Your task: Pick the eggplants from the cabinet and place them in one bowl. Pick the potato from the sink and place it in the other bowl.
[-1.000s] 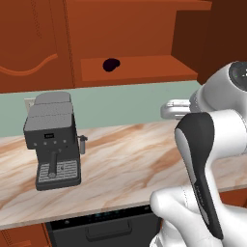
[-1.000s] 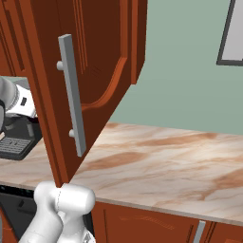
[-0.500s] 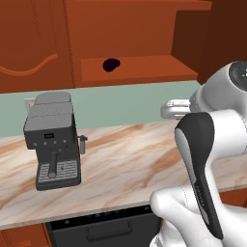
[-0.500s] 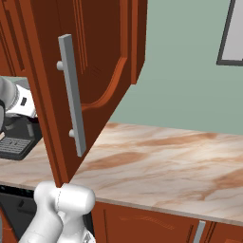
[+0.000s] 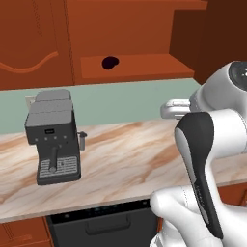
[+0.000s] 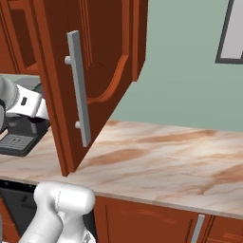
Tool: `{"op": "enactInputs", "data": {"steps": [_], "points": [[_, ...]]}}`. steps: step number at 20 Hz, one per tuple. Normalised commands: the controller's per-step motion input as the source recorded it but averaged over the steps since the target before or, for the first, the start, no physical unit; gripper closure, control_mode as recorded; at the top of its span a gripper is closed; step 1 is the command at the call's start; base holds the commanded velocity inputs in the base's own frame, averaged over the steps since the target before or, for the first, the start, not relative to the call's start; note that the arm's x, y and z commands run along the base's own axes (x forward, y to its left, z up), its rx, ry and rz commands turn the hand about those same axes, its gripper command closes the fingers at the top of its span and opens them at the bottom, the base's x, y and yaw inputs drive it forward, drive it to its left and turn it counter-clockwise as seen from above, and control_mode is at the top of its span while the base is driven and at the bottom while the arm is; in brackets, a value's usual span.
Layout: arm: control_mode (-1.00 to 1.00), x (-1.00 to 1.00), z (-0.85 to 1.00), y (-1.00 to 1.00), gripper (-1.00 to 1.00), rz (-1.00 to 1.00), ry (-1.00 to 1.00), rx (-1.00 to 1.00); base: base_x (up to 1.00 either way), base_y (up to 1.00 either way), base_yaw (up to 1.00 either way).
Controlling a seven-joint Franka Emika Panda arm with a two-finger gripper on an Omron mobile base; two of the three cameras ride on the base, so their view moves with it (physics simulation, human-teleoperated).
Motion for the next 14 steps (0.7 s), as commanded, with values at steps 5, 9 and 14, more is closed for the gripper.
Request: {"op": "enactInputs", "data": {"steps": [5, 9, 14], "points": [[1.00, 0.00, 0.00, 0.00, 1.00, 0.00, 0.00, 0.00, -0.46, 0.00, 0.01], [1.00, 0.00, 0.00, 0.00, 1.00, 0.00, 0.00, 0.00, -0.39, 0.00, 0.16], [1.00, 0.00, 0.00, 0.00, 1.00, 0.00, 0.00, 0.00, -0.20, 0.00, 0.51]]}}
